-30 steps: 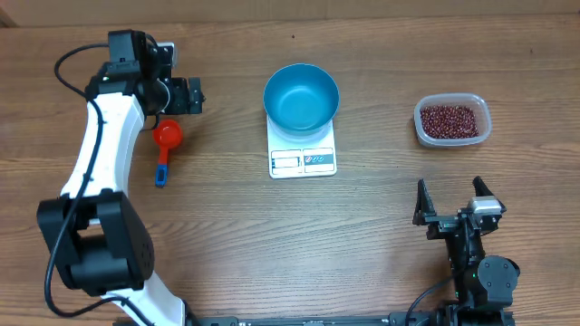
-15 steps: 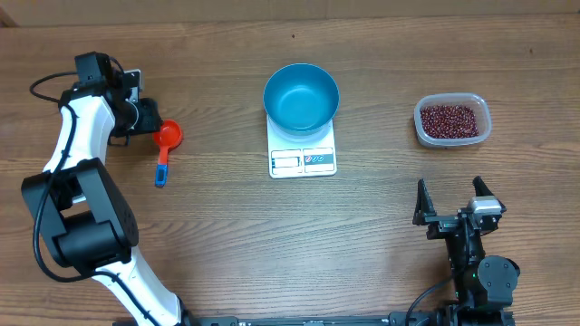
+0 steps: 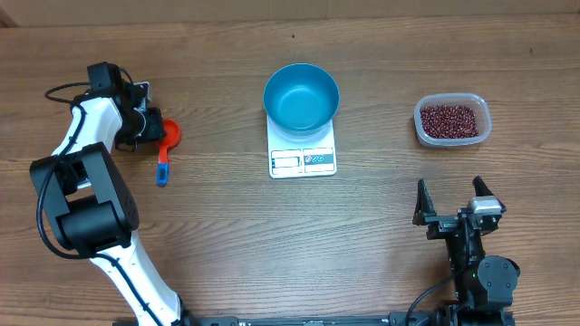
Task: Scoop item into bowl and weigh 150g on scale
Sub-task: 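Reach the left gripper down to the red scoop and grasp its cup, then lift the red scoop with the left gripper toward the bowl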
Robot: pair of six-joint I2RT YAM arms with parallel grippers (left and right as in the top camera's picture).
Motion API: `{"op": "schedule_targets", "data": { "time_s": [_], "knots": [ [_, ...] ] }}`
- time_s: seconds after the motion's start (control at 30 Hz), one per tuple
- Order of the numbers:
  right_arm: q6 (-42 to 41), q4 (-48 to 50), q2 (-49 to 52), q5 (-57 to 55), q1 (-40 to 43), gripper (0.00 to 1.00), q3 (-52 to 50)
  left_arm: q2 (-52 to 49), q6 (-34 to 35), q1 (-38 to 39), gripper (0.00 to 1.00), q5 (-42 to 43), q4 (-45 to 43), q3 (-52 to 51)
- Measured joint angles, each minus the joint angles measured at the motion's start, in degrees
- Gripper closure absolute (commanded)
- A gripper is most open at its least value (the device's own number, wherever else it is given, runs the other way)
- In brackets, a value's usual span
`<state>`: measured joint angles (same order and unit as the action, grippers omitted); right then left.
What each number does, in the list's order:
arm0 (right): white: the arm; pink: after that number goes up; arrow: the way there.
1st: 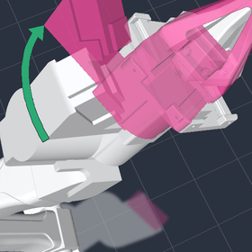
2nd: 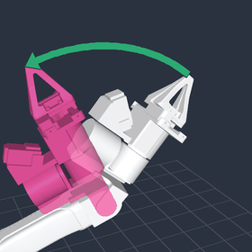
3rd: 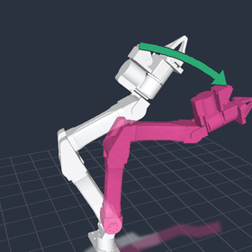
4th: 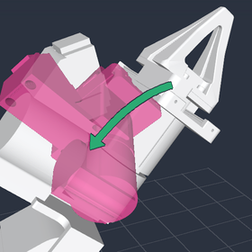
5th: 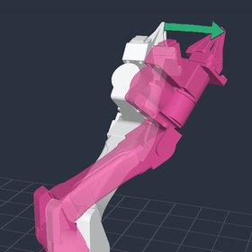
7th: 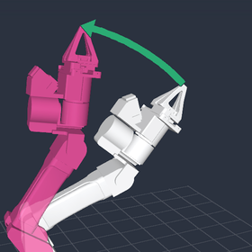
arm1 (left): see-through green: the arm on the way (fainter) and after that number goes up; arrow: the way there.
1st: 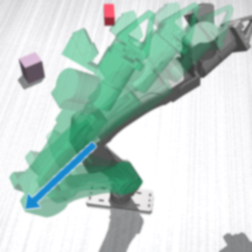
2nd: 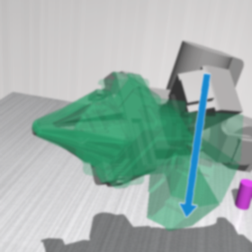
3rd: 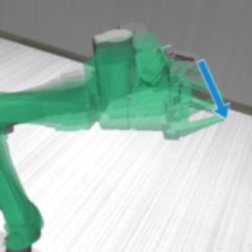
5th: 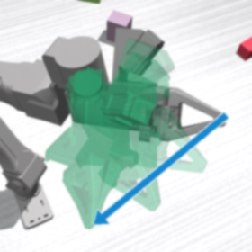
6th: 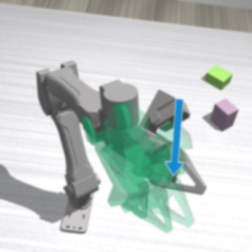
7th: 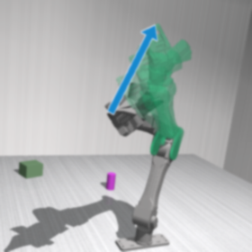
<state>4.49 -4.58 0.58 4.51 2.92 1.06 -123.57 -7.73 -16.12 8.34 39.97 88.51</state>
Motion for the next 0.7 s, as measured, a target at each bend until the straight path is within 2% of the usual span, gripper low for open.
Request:
{"op": "schedule_targets", "data": {
  "time_s": [0.1,0.47,0.7],
  "knots": [
    [0.02,0.0,0.0,0.0,-0.02,0.0,0.0,-0.2,0.15,0.28,0.96,0.02,-0.46,0.0],
    [0.0,-0.02,0.0,0.0,0.0,0.0,0.0,-0.22,2.58,0.76,0.96,0.2,0.52,0.83],
    [0.02,0.0,0.0,0.0,-0.02,0.0,0.0,1.05,6.38,1.42,0.96,0.2,8.33,10.47]
  ]
}}
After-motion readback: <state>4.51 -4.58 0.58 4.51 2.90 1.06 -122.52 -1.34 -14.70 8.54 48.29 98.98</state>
